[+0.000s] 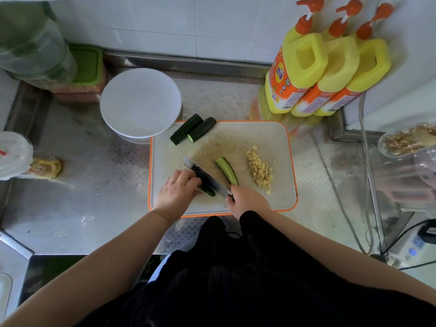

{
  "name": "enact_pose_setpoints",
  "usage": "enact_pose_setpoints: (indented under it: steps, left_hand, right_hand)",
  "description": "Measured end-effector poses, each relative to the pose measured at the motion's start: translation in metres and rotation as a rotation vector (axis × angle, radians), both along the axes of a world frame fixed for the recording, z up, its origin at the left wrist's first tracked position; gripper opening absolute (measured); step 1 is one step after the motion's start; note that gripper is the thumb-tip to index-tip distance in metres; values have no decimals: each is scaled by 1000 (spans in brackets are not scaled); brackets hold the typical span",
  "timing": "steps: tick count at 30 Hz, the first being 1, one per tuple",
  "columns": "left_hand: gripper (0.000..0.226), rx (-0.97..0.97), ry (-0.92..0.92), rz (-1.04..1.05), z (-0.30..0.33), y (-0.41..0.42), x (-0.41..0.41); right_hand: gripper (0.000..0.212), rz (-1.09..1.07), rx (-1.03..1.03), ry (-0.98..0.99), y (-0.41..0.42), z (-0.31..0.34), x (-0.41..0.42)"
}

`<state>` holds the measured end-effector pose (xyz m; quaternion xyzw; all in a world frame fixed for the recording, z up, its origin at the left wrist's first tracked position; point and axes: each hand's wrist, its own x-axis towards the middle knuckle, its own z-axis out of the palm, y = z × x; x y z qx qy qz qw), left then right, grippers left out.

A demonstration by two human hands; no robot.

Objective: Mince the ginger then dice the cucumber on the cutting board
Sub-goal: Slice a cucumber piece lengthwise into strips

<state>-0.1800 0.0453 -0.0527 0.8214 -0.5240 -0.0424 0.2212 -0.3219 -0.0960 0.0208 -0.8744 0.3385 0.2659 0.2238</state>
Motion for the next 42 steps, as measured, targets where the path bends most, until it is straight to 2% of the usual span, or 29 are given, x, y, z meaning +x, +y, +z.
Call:
enact_pose_setpoints:
  steps: [3,7,12,18,21,26,35,42]
  left_hand:
    - [22,-37,1,-20,-8,-4,-6]
    - [27,-64,0,26,-11,-6,-10]
    - [23,-138,52,33,-17,-2,-10]
    - [18,-224,29,14,-19,-1,-11]
    - [9,-223,14,13,-21,-2,-8]
    - [17,-234,9,25,-22,-3,-11]
    - [10,-227,47,16,-29,-1,-9]
    - [8,-255,50,27,-29,-2,-7]
  right_hand:
    - [21,-7,18,40,2,-1,2]
    - [21,7,33,39,4,-2,3]
    - [21,15,23,25,5,-1,2]
    - [20,8,62,51,4,-1,5]
    - [22,27,69,56,4,0,5]
    - [21,46,71,38,5,5,7]
    - [19,3,63,-7,11,17,7]
    - [9,53,46,75,12,18,18]
